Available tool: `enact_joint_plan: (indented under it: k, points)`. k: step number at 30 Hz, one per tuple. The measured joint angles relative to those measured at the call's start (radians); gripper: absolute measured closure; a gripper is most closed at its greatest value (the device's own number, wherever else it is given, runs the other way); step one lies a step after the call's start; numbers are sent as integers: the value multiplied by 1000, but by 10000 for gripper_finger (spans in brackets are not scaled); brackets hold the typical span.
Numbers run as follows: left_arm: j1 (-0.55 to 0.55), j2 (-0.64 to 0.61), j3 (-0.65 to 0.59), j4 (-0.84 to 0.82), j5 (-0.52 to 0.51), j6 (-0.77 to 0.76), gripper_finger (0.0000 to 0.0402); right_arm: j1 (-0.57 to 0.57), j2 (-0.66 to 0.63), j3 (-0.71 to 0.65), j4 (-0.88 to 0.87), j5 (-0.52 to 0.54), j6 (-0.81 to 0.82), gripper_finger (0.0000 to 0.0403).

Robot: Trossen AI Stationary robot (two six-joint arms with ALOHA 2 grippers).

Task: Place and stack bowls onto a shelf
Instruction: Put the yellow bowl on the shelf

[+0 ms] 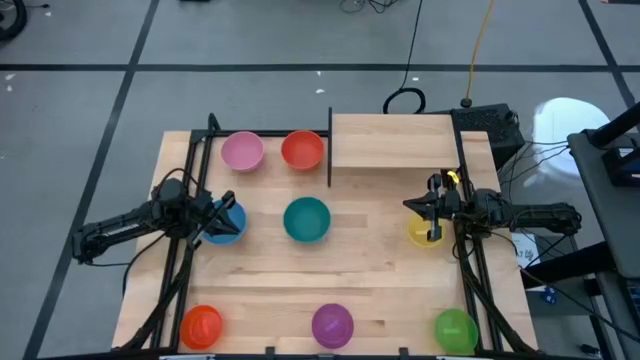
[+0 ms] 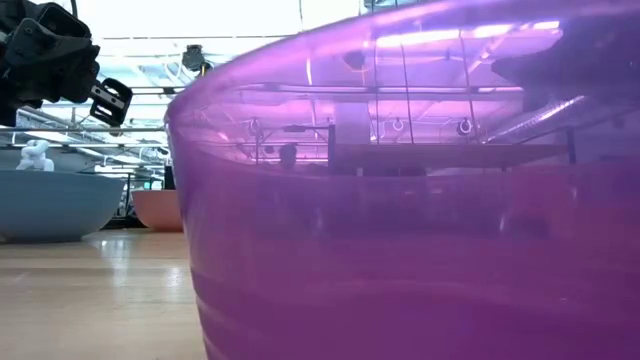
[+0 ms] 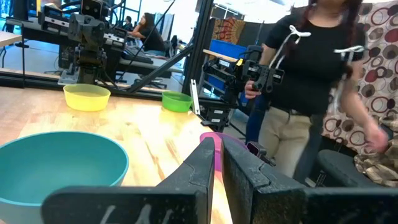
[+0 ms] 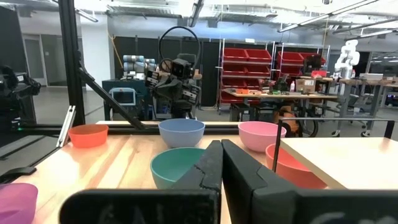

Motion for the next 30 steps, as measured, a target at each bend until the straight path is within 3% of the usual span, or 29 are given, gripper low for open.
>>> enact_joint_plan:
  k: [7, 12, 19, 24, 30]
  points:
    - [0, 0, 0, 8, 0, 0, 369, 0, 0, 0, 13, 7, -30, 403]
    - [0, 0, -1, 12, 0, 0, 369, 0, 0, 30, 6, 122, -39, 403]
    - [0, 0, -1, 16, -2, 0, 369, 0, 38, 191, -221, 267, -77, 403]
    - [0, 0, -1, 32, -39, -3, 369, 0, 117, 354, -422, 264, -53, 403]
    - [0, 0, -1, 96, -45, -41, 369, 0, 235, 545, -753, 218, 128, 403]
